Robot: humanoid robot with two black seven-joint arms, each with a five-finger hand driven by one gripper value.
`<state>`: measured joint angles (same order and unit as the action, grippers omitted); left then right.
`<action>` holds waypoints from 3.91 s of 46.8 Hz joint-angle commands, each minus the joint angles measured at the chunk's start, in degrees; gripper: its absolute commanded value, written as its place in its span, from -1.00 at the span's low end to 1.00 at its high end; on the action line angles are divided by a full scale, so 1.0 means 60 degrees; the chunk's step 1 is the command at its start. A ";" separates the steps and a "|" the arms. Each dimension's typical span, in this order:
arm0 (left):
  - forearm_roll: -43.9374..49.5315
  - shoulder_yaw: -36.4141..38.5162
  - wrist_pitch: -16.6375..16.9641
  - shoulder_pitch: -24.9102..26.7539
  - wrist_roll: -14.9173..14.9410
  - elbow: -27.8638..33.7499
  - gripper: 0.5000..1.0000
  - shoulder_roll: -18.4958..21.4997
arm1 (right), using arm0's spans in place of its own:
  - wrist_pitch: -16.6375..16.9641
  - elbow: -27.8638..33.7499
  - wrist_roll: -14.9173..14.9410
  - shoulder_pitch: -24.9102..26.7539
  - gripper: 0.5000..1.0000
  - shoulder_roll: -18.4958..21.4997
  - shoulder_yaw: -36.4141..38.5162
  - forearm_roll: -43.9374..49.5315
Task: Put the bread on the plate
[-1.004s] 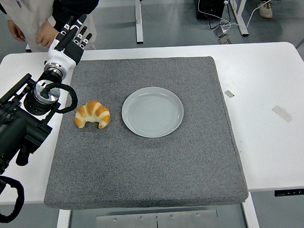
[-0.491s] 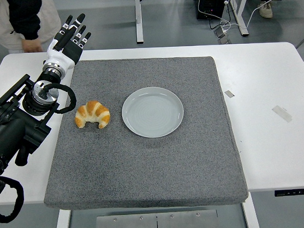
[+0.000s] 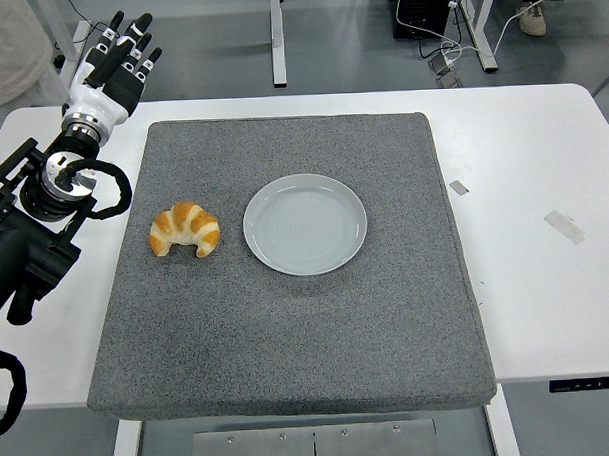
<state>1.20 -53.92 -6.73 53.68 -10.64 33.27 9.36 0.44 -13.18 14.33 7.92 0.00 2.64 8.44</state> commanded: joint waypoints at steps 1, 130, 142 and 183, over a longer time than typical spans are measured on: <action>-0.0155 0.0225 -0.0473 0.0120 0.0015 -0.0008 0.96 0.0211 | 0.0000 0.0000 -0.0001 -0.0001 1.00 0.0000 -0.0001 0.0000; -1.2212 0.9382 -0.0562 0.1571 -0.3720 0.1999 0.54 0.3390 | 0.0000 0.0014 -0.0001 -0.0002 1.00 0.0000 -0.0016 0.0000; -1.2226 0.9484 -0.0182 0.1556 -0.3735 0.1970 -0.02 0.3361 | 0.0000 0.0014 -0.0001 -0.0001 1.00 0.0000 -0.0030 0.0000; -1.1113 0.9675 0.0112 0.2596 -0.3735 0.1735 -0.23 0.3171 | 0.0000 0.0014 -0.0001 -0.0016 1.00 0.0000 -0.0030 0.0000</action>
<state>-65.55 4.22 -5.95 68.62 -33.03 43.67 28.39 0.44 -13.10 14.33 7.85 0.00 2.42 8.44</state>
